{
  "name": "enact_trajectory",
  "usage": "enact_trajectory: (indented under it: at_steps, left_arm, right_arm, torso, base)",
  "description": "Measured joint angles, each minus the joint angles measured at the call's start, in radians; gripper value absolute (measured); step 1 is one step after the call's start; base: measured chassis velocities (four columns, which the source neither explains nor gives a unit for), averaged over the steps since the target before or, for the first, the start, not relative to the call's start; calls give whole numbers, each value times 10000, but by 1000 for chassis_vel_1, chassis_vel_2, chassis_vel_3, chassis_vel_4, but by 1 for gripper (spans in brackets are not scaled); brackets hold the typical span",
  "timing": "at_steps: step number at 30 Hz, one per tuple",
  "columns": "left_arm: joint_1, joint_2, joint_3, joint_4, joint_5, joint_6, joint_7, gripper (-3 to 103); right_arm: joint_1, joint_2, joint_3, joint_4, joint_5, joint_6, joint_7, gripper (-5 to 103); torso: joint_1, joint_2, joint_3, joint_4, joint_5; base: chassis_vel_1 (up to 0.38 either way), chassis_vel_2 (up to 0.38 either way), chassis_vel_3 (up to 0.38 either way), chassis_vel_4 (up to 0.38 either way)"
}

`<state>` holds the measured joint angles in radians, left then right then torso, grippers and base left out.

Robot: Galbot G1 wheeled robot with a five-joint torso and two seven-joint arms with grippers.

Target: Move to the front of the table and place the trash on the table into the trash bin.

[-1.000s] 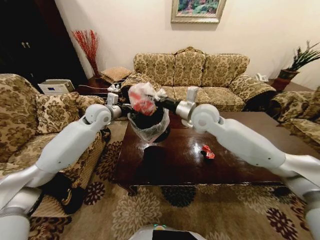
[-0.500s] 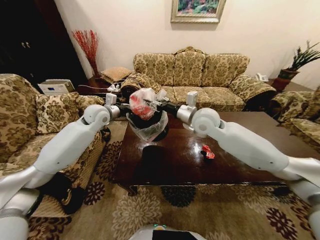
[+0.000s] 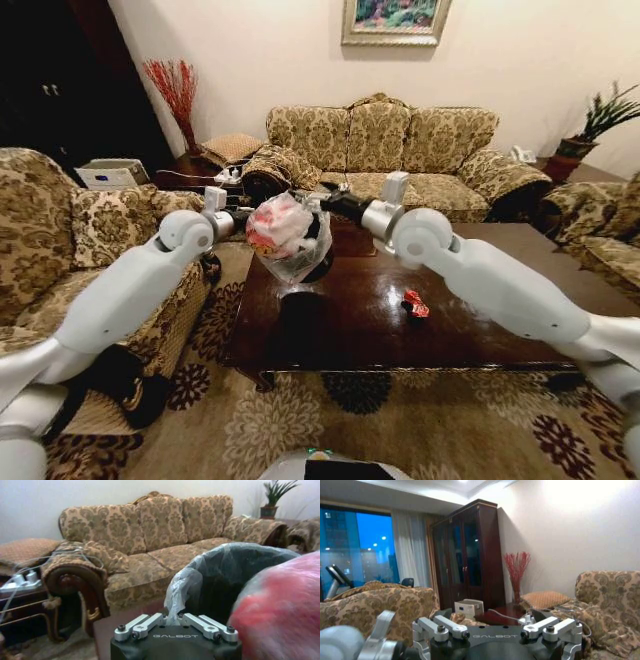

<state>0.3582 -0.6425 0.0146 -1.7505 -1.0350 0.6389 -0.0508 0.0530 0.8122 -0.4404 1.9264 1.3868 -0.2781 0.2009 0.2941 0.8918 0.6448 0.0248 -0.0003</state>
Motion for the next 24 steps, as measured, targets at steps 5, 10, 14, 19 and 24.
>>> enact_trajectory:
  at_steps: [5, 10, 14, 19, 24]
  left_arm:
    - [132, 94, -81, -216, 53, 14, -21, 3]
    - [182, 166, -110, -339, 46, 26, -69, 3]
    - [459, 212, -336, -561, 42, 43, -125, 3]
    - [1436, 636, -1033, -1143, 82, 45, -238, 3]
    - [1637, 492, -1109, -1284, 227, 23, -314, 3]
  right_arm:
    - [-430, -262, 476, -52, -59, -6, 109, 100]
    - [-917, -602, 1165, 60, -68, -72, 454, 100]
    - [-2248, -1313, 2411, 444, -330, -357, 884, 100]
    - [-3740, -2270, 3022, 716, -1755, -924, 989, 100]
    - [-6661, -2898, 4540, 1312, -2783, -1251, 2552, 100]
  torso:
    - [0, 0, 0, -2, 6]
    - [2, -1, 1, -1, 5]
    - [1, 0, -1, 0, 4]
    - [0, 0, 0, 0, 14]
    - [0, -1, -1, 1, -1]
  base:
    - [0, 0, 0, 0]
    - [0, 0, 0, 0]
    - [0, 0, 0, 0]
    - [0, 0, 0, 0]
    - [0, 0, 0, 0]
